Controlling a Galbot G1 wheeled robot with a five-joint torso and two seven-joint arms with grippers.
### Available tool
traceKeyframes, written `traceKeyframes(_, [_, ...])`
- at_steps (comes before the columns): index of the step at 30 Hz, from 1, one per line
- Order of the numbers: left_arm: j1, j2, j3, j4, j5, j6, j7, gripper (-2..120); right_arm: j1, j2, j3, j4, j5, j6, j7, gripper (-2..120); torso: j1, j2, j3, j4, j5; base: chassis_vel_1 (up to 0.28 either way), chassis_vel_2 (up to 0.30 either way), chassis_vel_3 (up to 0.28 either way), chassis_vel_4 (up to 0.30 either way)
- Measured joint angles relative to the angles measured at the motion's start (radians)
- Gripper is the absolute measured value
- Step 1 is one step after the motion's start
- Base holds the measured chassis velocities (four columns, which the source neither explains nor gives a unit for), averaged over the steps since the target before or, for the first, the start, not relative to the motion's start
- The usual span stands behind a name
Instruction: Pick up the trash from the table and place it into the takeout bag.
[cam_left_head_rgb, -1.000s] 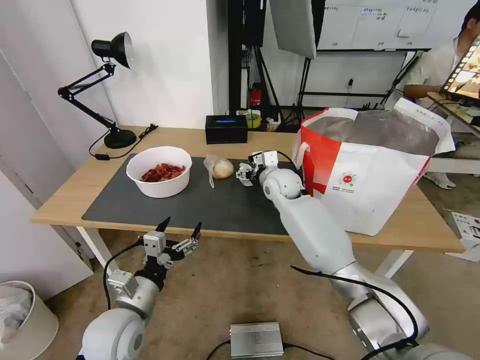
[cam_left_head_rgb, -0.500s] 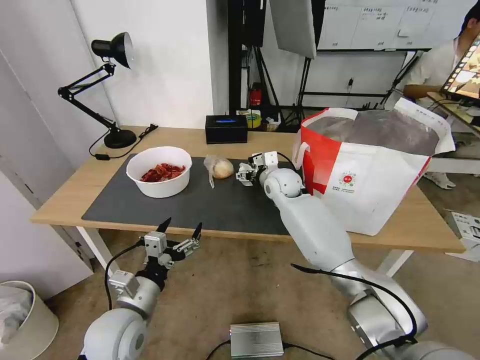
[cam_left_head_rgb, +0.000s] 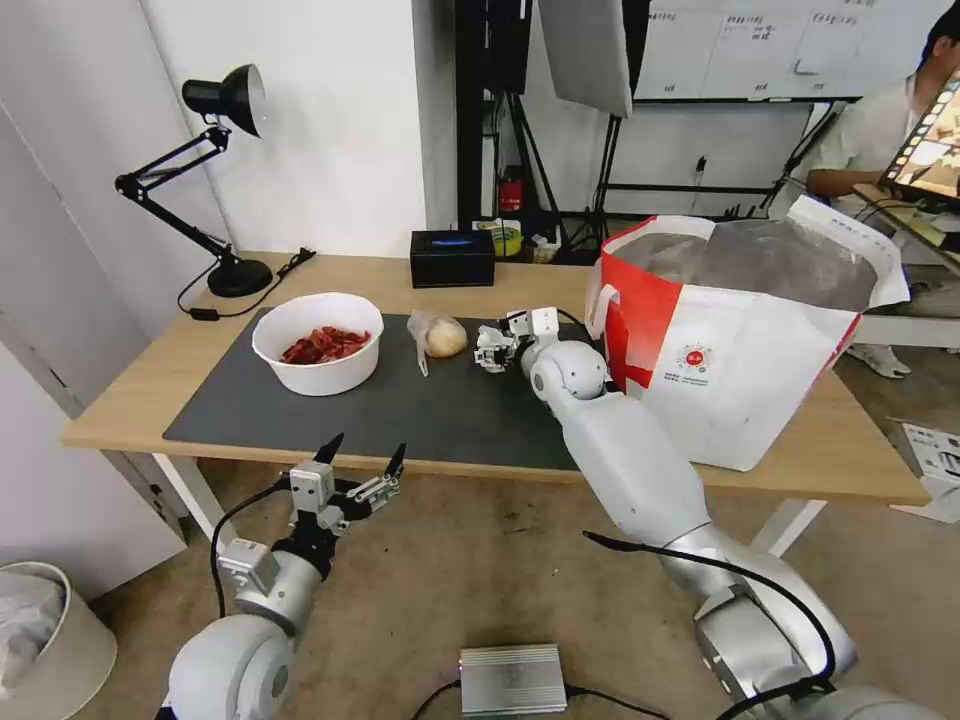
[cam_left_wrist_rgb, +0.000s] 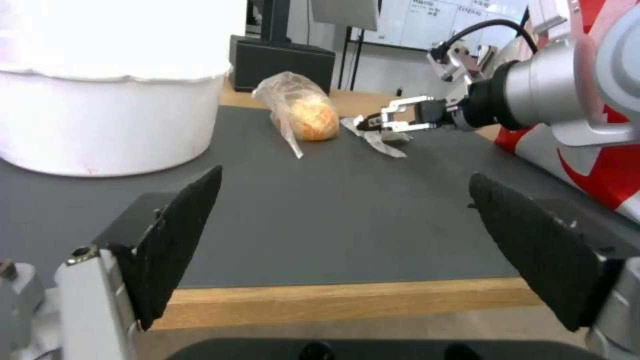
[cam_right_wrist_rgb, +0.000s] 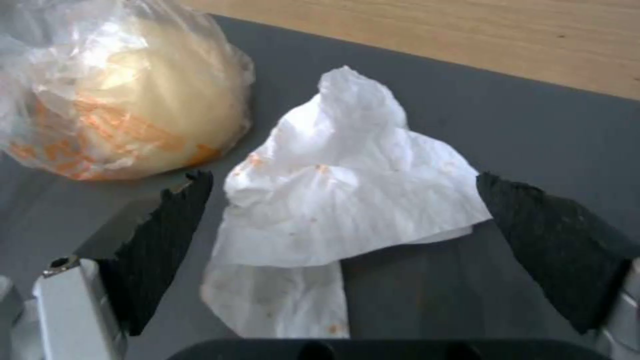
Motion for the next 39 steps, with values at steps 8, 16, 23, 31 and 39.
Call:
traceKeyframes(8, [0.000, 0.000, 0.001, 0.000, 0.000, -0.001, 0.000, 100, 0.007, -0.005, 0.006, -0.019, -0.001, 0.001, -0.014, 100, 0.000, 0.000, 0.000, -0.0001, 0.0000, 0.000, 0.000, 0.000, 0.000])
traceKeyframes(16, [-0.003, -0.002, 0.012, 0.003, 0.001, -0.002, 0.000, 100, 0.017, -0.009, 0.015, -0.041, -0.008, 0.006, -0.056, 100, 0.000, 0.000, 0.000, -0.0001, 0.0000, 0.000, 0.000, 0.000, 0.000])
traceKeyframes(23, [-0.001, -0.005, 0.014, 0.003, 0.005, -0.003, 0.000, 100, 0.028, -0.008, 0.017, -0.061, -0.023, 0.011, -0.088, 100, 0.000, 0.000, 0.000, -0.0001, 0.0000, 0.000, 0.000, 0.000, 0.000])
traceKeyframes(31, [0.000, -0.006, 0.014, 0.003, 0.006, -0.009, -0.001, 100, 0.033, -0.001, 0.018, -0.078, -0.041, 0.018, -0.122, 100, 0.000, 0.000, 0.000, -0.0001, 0.0000, 0.000, 0.000, 0.000, 0.000])
traceKeyframes(39, [-0.002, -0.007, 0.016, 0.006, 0.006, -0.014, -0.001, 100, 0.033, 0.001, 0.018, -0.079, -0.049, 0.021, -0.137, 100, 0.000, 0.000, 0.000, -0.0001, 0.0000, 0.000, 0.000, 0.000, 0.000])
